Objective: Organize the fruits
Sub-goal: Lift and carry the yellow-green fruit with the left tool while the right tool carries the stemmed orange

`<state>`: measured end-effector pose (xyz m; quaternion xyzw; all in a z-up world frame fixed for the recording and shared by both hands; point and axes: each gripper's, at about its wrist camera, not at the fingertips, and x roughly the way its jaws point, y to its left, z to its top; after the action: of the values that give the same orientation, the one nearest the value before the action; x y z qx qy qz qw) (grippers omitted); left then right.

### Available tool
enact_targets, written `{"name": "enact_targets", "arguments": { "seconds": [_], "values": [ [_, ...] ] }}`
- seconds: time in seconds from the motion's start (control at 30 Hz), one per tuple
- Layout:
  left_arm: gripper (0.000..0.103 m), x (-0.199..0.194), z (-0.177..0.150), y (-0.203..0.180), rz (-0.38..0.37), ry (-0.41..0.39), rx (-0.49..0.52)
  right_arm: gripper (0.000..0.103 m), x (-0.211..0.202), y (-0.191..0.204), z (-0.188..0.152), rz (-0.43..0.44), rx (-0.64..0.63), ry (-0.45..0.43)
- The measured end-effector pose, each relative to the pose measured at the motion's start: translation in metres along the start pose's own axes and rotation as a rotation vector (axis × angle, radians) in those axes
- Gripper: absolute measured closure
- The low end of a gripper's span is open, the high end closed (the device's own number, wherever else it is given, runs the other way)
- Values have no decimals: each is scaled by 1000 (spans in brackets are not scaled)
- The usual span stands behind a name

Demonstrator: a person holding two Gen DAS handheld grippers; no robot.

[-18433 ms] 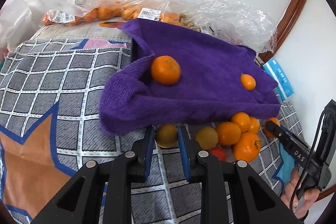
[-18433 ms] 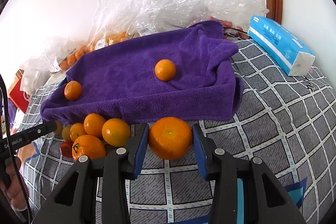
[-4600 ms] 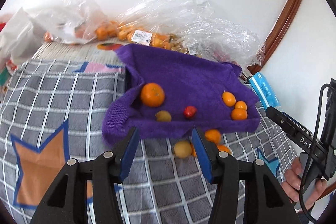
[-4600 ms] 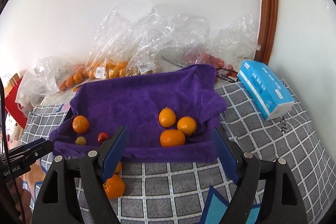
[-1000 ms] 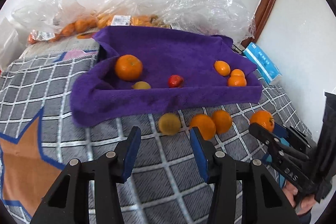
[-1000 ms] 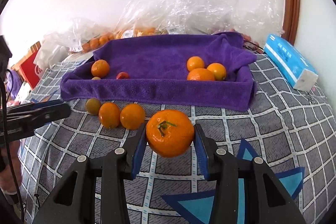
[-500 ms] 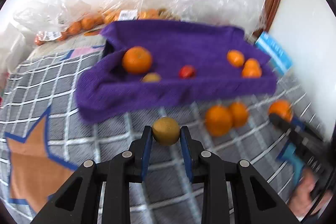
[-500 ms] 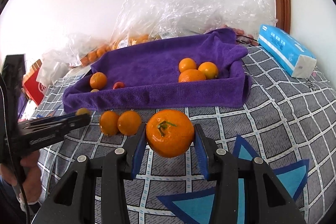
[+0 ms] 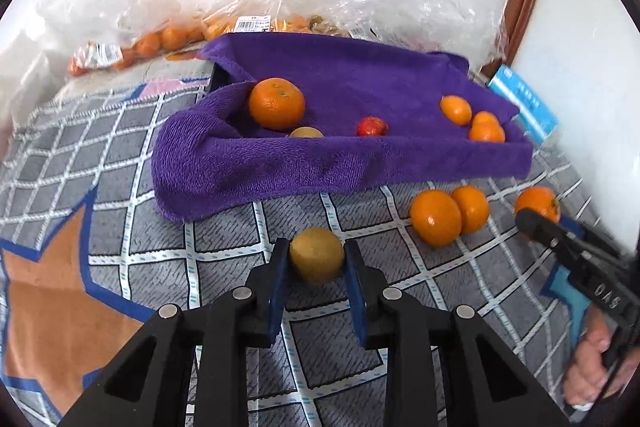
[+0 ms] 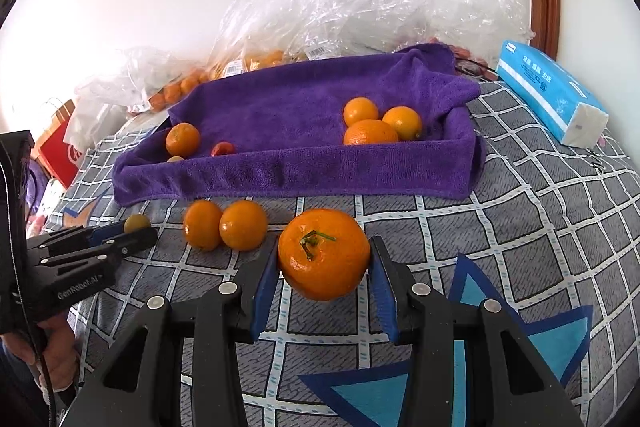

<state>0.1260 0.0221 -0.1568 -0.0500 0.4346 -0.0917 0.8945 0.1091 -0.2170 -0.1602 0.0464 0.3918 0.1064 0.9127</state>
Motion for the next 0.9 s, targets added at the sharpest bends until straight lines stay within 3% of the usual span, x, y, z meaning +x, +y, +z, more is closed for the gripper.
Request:
{"name": "enact_targets", "arguments": {
  "seconds": [0.1,0.57,0.9],
  "values": [
    [78,1,0,4,-33,-4,-33,60,-1,4,-1,-16,-19,-1],
    [77,2,1,5,-50,-7,-51,60,3,9,-1,-63,-40,22],
    [78,-27,-1,0,-65,-150,-27,60,-6,3,0,-48,-10,-19]
  ]
}}
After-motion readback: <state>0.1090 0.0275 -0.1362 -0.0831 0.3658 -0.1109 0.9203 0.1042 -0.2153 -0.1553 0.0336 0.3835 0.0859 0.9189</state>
